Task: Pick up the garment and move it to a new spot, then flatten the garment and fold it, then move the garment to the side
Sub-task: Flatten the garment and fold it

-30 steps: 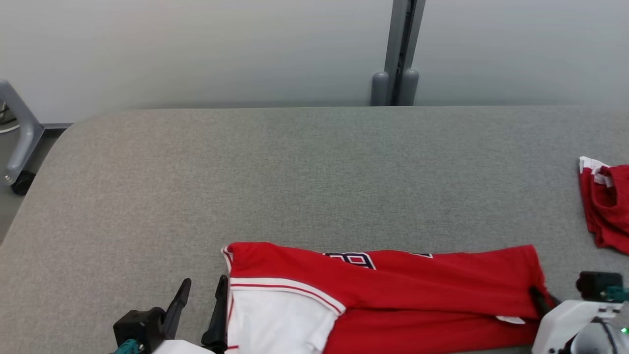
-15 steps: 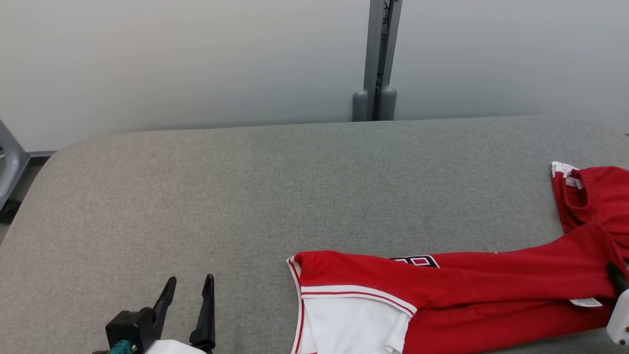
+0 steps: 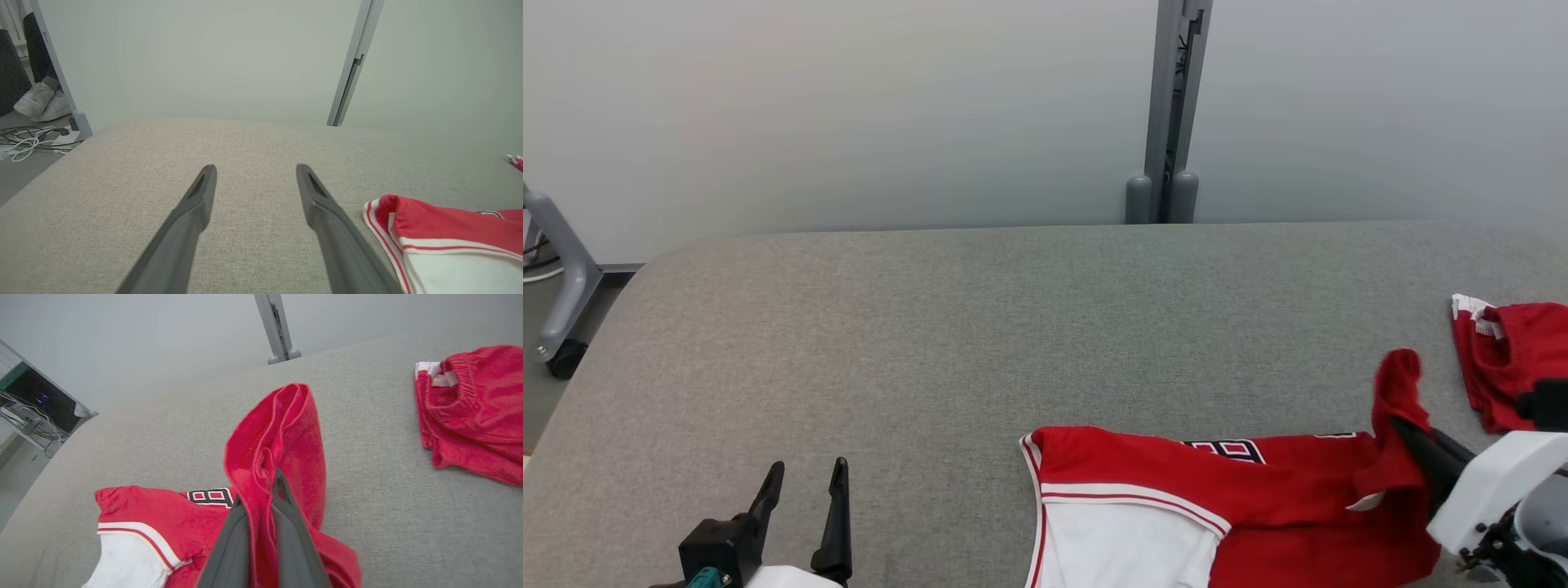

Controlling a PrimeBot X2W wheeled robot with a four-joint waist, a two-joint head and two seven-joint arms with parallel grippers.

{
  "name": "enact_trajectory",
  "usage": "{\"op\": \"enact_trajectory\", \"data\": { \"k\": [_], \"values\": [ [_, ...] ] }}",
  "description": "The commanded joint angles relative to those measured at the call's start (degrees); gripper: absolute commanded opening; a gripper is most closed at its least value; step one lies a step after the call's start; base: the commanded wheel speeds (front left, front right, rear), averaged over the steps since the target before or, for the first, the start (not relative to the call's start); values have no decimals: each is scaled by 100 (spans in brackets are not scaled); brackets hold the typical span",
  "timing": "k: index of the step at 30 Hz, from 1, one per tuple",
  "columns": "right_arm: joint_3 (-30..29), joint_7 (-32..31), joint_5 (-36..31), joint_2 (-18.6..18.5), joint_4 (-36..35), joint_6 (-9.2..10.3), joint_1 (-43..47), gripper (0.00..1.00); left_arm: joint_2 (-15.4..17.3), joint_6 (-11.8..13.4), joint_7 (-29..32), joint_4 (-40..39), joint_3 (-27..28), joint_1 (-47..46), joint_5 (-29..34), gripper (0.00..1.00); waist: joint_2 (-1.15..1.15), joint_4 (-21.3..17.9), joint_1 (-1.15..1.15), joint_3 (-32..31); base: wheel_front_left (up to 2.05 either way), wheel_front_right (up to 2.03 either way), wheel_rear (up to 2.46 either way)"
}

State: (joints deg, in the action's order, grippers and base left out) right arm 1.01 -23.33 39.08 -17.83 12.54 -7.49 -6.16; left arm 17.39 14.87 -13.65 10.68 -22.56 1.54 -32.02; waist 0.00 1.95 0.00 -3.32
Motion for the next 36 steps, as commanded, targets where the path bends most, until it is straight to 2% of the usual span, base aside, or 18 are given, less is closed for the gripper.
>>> {"op": "enact_trajectory", "data": {
  "k": [1,7,12,13,17,25,28,36],
  "values": [
    [35,-122,108,79,-204,-1,88,0,24,-22,-25,24,27,-87,1,100,0,77,0,-31,0,0,0],
    [407,-630,426,672,-1064,-1,330,0,18,-66,-52,97,38,-117,2,100,0,352,0,-73,0,0,0],
    [773,-585,402,1124,-1166,-1,420,0,21,-94,-71,117,21,-154,12,100,0,539,0,-71,0,0,0],
    [773,-585,402,1124,-1166,-1,420,0,21,-94,-71,117,21,-154,12,100,0,539,0,-71,0,0,0],
    [1223,-248,323,1376,-823,-1,349,0,1,-107,-48,121,-31,-244,22,100,0,685,0,-58,0,0,0],
    [1807,557,69,1478,16,-1,39,0,-10,-101,-46,137,-66,-271,12,100,0,763,0,-34,0,0,0],
    [2198,1063,174,1479,536,-1,-211,0,-42,-104,-49,145,-96,-308,1,100,0,780,0,-6,0,0,0],
    [2896,1934,529,1479,1585,-1,-816,0,-93,-127,-64,194,-147,-366,-15,100,0,783,0,61,0,0,0]
  ]
}}
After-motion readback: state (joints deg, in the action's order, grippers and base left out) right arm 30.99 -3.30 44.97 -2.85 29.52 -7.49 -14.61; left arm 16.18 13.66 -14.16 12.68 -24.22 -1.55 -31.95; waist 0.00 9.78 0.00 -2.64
